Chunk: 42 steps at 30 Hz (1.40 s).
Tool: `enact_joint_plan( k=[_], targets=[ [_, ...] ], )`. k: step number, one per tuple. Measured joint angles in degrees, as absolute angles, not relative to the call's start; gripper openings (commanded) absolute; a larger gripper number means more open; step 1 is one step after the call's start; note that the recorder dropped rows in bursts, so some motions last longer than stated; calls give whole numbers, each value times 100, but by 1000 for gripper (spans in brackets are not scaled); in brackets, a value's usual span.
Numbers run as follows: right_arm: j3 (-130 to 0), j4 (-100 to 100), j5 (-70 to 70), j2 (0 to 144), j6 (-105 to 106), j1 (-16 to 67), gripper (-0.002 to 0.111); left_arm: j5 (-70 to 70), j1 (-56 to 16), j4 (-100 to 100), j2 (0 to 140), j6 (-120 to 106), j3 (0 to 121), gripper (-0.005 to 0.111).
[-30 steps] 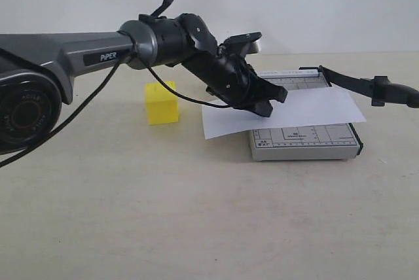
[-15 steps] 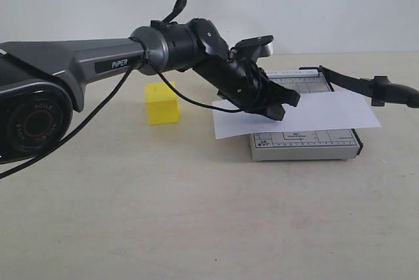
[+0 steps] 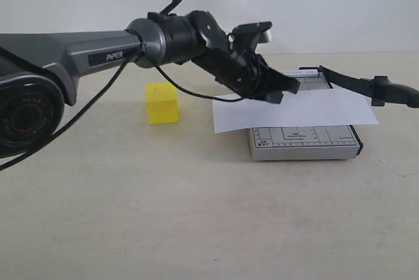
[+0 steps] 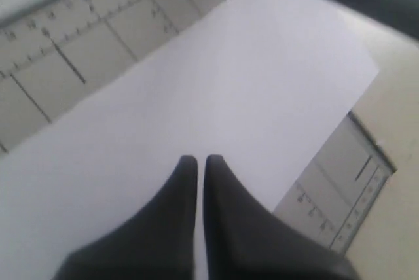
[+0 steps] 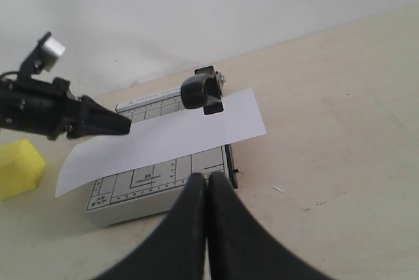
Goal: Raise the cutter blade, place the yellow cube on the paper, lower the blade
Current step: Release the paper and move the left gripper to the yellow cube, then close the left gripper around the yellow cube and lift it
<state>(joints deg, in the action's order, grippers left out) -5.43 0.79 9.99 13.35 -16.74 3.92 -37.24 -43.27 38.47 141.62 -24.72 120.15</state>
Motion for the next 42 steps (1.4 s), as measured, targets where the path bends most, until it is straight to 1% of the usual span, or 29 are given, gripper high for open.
enact_joint_plan(
  k=[5,9,13,18,19,21,25,31,32,33,34,35,36,37,38,39,42],
  targets=[
    [-543,88,999,1335,-1674,392,0,-3406,-4327,3847,13523,-2409,11885,4],
    [-543,88,999,1335,-1674,392,0,-2741,-4327,3810,12970,-2337,11114,4],
    [-543,88,999,1335,-1674,392,0,-1446,-4327,3747,12147,-2301,9577,4],
    [-543,88,999,1335,-1674,392,0,314,-4305,3727,10803,-2658,7311,4],
    [-543,88,999,1335,-1674,392,0,719,-4241,3727,10392,-2906,6634,4],
    [-543,88,999,1335,-1674,392,0,946,-4020,3990,9970,-2972,6029,4],
    [-543,102,999,1335,-1674,392,0,803,-3431,5060,9883,-2972,5525,4],
    [-543,149,999,1335,-1674,392,0,913,-3385,5237,9883,-3120,5419,5],
    [-543,149,999,1335,-1674,392,0,935,-3385,5237,9883,-3227,5419,10],
    [-543,149,999,1335,-1674,392,0,935,-3385,5247,9883,-3352,5419,18],
    [-543,184,999,1335,-1674,392,0,921,-3385,5247,9883,-3495,5419,31],
    [-543,194,999,1335,-1674,392,0,858,-3385,5207,9883,-3609,5419,48],
    [-543,194,999,1335,-1674,392,0,768,-3385,5193,9883,-3673,5419,61],
    [-543,194,999,1335,-1674,392,0,735,-3385,5182,9883,-3703,5419,87],
    [-543,194,999,1335,-1674,392,0,678,-3385,5217,9883,-3724,5419,96],
    [-543,194,999,1335,-1674,392,0,678,-3385,5283,9883,-3724,5419,109],
    [-543,206,999,1335,-1674,392,0,1027,-3385,5895,10184,-3431,5419,110]
  ],
)
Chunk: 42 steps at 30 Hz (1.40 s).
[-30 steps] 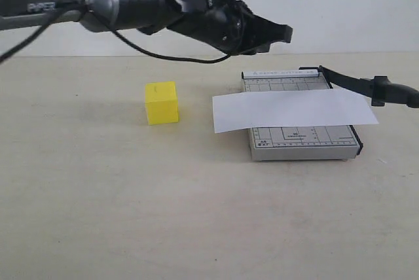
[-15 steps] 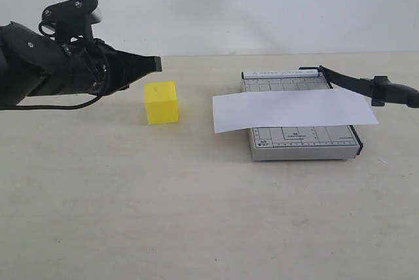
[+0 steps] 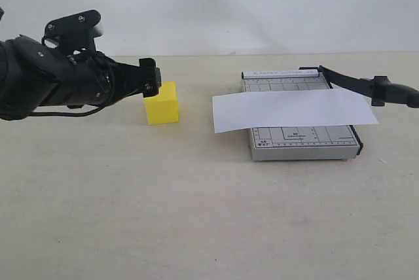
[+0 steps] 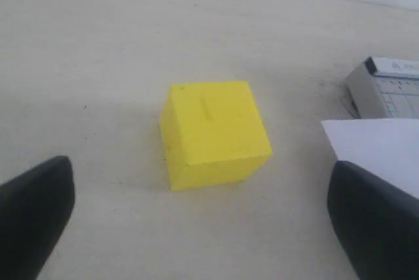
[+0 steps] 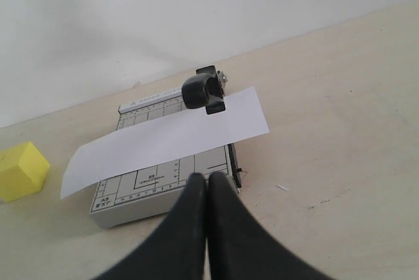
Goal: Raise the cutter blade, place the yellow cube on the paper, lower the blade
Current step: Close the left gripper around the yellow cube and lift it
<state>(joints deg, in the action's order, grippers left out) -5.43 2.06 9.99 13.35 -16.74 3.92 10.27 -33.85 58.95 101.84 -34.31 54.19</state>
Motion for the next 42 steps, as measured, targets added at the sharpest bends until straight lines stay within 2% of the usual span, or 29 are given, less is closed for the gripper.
enact_joint_plan(
  k=[11,21,34,36,38,40,42],
  targets=[
    [-543,206,999,1335,-1674,392,0,1164,-3385,6000,11222,-3059,6574,110],
    [-543,228,999,1335,-1674,392,0,1092,-3385,6000,12091,-3944,7418,110],
    [-543,228,990,1335,-1691,392,0,1275,-3385,6022,12501,-4117,7550,109],
    [-543,228,976,1335,-1691,392,0,1275,-3385,6022,12562,-4117,7574,102],
    [-543,239,964,1335,-1691,392,0,1258,-3385,6022,12592,-4117,7587,85],
    [-543,245,956,1335,-1691,392,0,1236,-3385,6138,12596,-4117,7587,59],
    [-543,248,956,1335,-1691,392,0,1189,-3385,6290,12596,-4149,7587,25]
  ],
)
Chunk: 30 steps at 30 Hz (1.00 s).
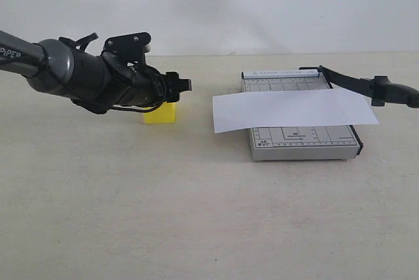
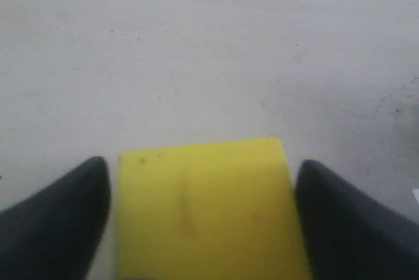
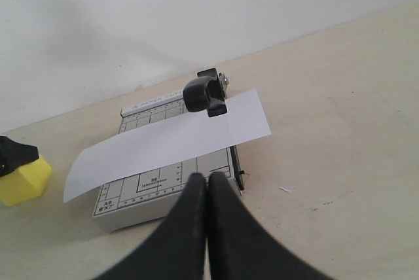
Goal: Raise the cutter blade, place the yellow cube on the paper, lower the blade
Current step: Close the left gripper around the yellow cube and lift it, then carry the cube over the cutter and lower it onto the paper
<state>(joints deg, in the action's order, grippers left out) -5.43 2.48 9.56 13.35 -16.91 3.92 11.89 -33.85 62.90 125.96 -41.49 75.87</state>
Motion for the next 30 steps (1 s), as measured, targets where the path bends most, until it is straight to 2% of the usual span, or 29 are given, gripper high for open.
enact_joint_plan(
  k=[1,3,11,20,25,30],
  targets=[
    [-543,248,956,1335,-1691,392,0,1155,-3385,6339,12585,-4196,7587,10],
    [-543,248,956,1335,-1691,392,0,1026,-3376,6432,12522,-4291,7587,5],
    [-543,248,956,1335,-1695,392,0,732,-3376,6446,11974,-5176,7587,4],
    [-543,258,956,1335,-1695,392,0,-1466,-3461,6255,10879,-5683,7657,4],
    [-543,272,956,1335,-1695,392,0,-1853,-3766,6186,11270,-6098,8378,4],
    [-543,285,956,1335,-1695,392,0,-2587,-3988,5754,12233,-6057,9685,4]
  ],
)
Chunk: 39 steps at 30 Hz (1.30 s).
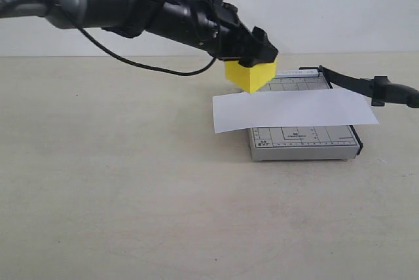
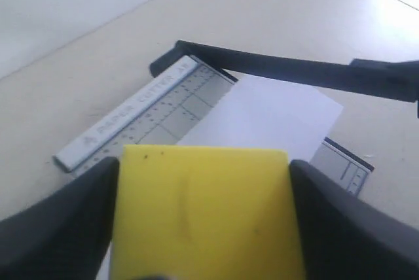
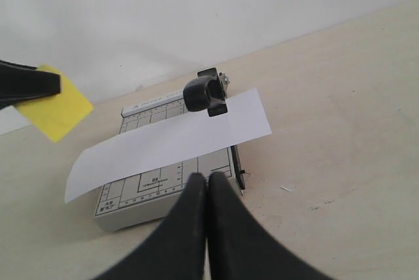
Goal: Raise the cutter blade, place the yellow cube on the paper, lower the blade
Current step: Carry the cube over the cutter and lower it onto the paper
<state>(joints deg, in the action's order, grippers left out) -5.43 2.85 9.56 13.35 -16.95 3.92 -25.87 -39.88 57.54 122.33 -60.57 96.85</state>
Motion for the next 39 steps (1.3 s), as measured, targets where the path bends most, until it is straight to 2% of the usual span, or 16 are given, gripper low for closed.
enact_joint_plan(
  k=[6,13,20,30,32,36,39],
  targets=[
    [-543,289,956,1335,-1695,392,0,-3435,-3991,5215,13277,-5530,10982,4],
    [-543,289,956,1335,-1695,392,0,-3969,-4040,4923,13731,-5455,11885,4],
    [-543,289,956,1335,-1695,392,0,-4193,-4320,4340,14251,-5718,12410,4],
    [-543,289,956,1335,-1757,392,0,-4046,-4331,4348,14387,-5730,12450,4],
    [-543,314,956,1335,-1757,392,0,-3976,-4331,4369,14387,-5730,12450,13],
    [-543,338,956,1335,-1757,392,0,-3950,-4331,4477,14387,-5730,12450,53],
    [-543,338,956,1335,-1757,392,0,-3862,-4331,4477,14387,-5730,12450,76]
  ],
)
